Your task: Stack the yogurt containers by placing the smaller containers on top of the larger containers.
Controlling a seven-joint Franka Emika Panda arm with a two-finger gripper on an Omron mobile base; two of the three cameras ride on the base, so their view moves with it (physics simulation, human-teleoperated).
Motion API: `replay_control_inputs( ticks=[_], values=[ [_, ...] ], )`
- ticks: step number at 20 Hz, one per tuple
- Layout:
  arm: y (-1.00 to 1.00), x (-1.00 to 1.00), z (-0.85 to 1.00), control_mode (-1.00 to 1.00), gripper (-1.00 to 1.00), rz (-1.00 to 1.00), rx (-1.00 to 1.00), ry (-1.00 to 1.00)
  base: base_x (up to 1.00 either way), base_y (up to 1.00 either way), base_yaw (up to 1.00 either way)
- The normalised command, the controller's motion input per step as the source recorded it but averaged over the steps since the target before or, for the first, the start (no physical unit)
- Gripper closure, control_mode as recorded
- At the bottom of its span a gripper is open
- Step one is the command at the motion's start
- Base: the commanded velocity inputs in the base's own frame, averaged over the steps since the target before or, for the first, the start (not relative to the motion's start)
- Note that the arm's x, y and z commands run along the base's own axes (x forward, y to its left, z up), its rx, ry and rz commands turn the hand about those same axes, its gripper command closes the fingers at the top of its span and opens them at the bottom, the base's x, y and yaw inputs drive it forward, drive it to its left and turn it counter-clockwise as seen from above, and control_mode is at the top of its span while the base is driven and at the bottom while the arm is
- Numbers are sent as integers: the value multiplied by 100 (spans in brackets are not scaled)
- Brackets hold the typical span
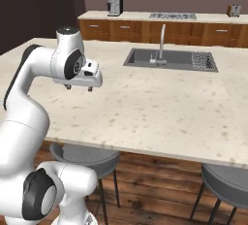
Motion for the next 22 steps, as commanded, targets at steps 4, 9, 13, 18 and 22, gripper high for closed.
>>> replay_control_inputs(
  ticks=[4,9,13,18,22],
  values=[
    [0,0,0,100,-100,0,0,0,0,46,0],
    [0,0,0,100,-100,0,0,0,0,48,0],
    [0,0,0,100,-100,0,0,0,0,50,0],
    [0,0,0,100,-100,0,0,0,0,49,0],
    [0,0,0,100,-100,0,0,0,0,50,0]
  ],
)
